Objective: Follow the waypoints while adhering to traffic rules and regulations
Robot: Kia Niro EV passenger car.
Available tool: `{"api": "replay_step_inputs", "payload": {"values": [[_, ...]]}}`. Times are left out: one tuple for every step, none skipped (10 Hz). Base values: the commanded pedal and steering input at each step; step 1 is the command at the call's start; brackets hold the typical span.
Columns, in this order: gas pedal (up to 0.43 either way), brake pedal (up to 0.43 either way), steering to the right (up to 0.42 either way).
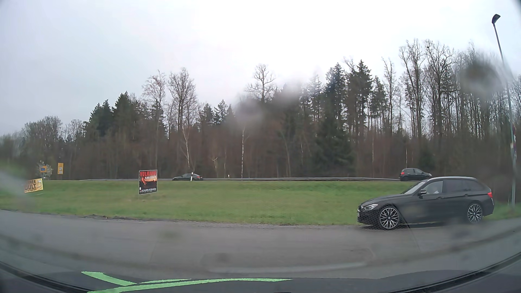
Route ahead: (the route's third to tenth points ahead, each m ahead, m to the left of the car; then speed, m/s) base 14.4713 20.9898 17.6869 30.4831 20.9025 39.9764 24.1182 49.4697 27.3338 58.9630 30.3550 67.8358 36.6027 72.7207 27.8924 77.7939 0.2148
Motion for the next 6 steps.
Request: {"api": "replay_step_inputs", "payload": {"values": [[0.0, 0.146, -0.07], [0.0, 0.146, -0.07], [0.0, 0.152, -0.07], [0.0, 0.152, -0.07], [0.0, 0.152, -0.07], [0.0, 0.152, -0.07]]}}
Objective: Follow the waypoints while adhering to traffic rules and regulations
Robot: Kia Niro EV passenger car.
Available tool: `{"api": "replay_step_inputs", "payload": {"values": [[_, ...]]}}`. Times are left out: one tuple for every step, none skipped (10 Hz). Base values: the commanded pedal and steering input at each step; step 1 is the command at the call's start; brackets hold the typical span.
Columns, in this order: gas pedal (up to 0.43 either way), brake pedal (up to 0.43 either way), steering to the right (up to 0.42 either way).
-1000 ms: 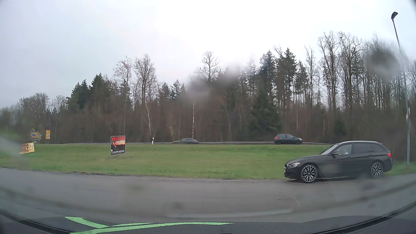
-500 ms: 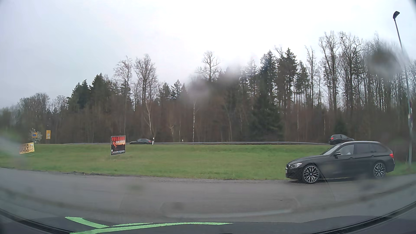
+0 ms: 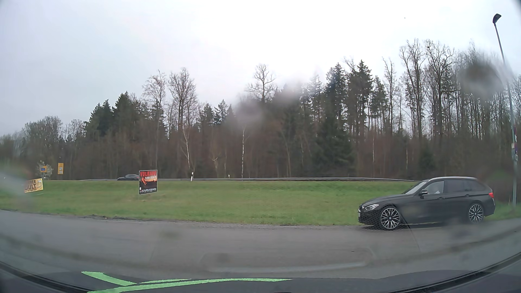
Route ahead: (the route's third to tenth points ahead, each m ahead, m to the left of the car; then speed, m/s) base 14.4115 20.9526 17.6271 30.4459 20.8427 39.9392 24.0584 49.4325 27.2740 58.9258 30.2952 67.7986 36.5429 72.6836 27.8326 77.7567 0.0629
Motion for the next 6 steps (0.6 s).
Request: {"api": "replay_step_inputs", "payload": {"values": [[0.0, 0.152, -0.07], [0.0, 0.159, -0.07], [0.0, 0.159, -0.07], [0.0, 0.159, -0.07], [0.0, 0.159, -0.07], [0.0, 0.165, -0.07]]}}
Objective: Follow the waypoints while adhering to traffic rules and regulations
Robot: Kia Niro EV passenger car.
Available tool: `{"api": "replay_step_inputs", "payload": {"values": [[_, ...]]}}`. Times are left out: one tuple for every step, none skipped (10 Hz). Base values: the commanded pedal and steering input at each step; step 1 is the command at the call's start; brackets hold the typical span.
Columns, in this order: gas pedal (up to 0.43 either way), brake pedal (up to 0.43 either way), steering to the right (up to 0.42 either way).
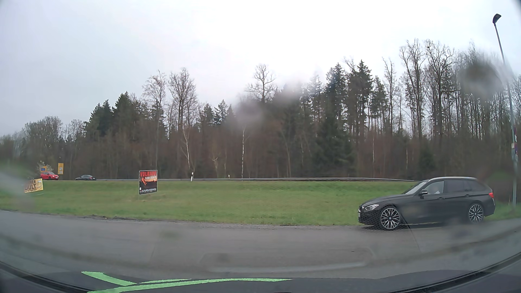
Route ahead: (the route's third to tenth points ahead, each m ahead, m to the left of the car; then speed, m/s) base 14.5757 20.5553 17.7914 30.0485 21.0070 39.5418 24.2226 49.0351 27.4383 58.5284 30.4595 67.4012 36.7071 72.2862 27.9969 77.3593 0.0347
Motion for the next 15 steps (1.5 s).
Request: {"api": "replay_step_inputs", "payload": {"values": [[0.0, 0.159, -0.07], [0.0, 0.165, -0.07], [0.0, 0.165, -0.07], [0.0, 0.159, -0.07], [0.0, 0.0, -0.07], [0.0, 0.0, -0.07], [0.0, 0.0, -0.07], [0.0, 0.0, -0.07], [0.0, 0.0, -0.07], [0.0, 0.0, -0.07], [0.0, 0.0, -0.07], [0.028, 0.0, -0.07], [0.028, 0.0, -0.07], [0.039, 0.0, -0.07], [0.047, 0.0, -0.07]]}}
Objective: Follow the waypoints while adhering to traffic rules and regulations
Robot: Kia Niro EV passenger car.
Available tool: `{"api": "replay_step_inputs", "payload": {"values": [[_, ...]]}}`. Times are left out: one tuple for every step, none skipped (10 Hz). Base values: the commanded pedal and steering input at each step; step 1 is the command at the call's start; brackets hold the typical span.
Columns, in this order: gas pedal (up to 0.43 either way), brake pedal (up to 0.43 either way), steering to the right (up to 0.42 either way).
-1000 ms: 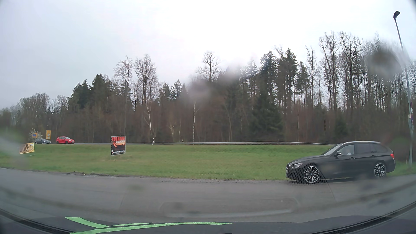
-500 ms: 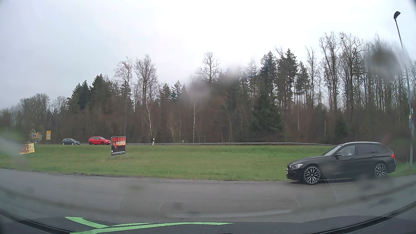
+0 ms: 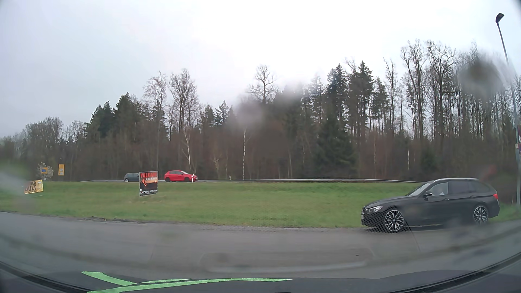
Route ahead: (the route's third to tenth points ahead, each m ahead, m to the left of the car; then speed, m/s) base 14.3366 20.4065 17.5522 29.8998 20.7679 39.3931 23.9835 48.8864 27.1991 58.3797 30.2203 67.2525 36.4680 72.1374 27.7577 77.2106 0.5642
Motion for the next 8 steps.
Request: {"api": "replay_step_inputs", "payload": {"values": [[0.098, 0.0, -0.07], [0.138, 0.0, -0.071], [0.157, 0.0, -0.074], [0.157, 0.0, -0.079], [0.157, 0.0, -0.09], [0.157, 0.0, -0.111], [0.157, 0.0, -0.143], [0.157, 0.0, -0.168]]}}
